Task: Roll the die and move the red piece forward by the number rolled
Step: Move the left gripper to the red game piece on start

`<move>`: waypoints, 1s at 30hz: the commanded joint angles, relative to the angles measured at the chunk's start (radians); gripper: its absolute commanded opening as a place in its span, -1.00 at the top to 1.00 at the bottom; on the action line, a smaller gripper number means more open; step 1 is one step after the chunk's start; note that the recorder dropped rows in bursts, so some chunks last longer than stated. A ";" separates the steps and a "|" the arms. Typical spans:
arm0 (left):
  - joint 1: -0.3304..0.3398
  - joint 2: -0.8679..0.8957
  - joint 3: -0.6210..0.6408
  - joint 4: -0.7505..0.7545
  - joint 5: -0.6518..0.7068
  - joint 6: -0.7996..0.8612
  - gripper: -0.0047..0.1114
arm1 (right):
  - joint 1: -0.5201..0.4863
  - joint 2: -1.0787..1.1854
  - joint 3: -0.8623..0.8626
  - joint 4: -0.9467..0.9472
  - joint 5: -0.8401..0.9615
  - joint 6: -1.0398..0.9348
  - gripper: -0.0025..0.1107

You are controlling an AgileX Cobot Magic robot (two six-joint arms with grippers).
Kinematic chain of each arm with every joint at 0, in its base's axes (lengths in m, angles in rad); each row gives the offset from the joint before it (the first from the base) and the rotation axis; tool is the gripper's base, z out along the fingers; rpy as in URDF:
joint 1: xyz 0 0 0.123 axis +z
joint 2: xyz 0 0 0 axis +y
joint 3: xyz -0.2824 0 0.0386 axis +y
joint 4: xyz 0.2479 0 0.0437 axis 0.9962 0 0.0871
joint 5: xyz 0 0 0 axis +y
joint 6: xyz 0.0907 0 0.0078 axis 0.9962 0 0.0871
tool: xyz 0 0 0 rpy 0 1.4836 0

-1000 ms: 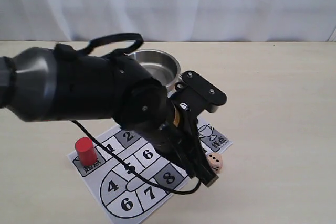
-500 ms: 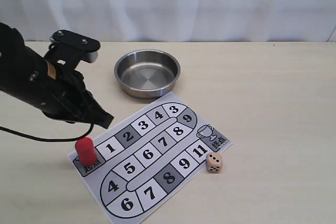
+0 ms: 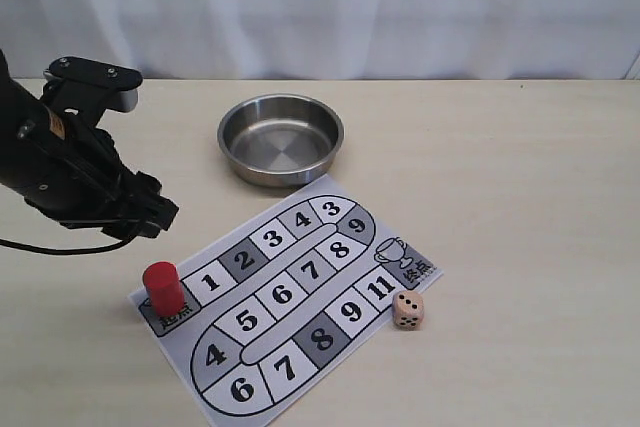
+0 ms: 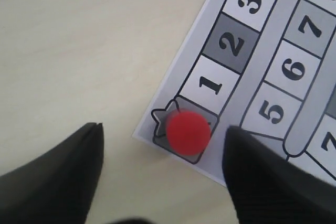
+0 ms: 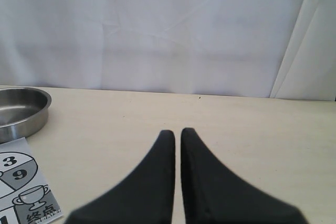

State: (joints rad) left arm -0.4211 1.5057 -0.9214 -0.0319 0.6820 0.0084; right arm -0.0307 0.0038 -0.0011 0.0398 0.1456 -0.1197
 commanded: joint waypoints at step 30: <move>0.001 0.268 0.100 -0.217 -0.274 0.126 0.47 | -0.002 -0.004 0.001 -0.002 -0.006 0.001 0.89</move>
State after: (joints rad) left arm -0.4211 1.7745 -0.8218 -0.2407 0.4193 0.1350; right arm -0.0307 0.0038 -0.0011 0.0398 0.1456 -0.1197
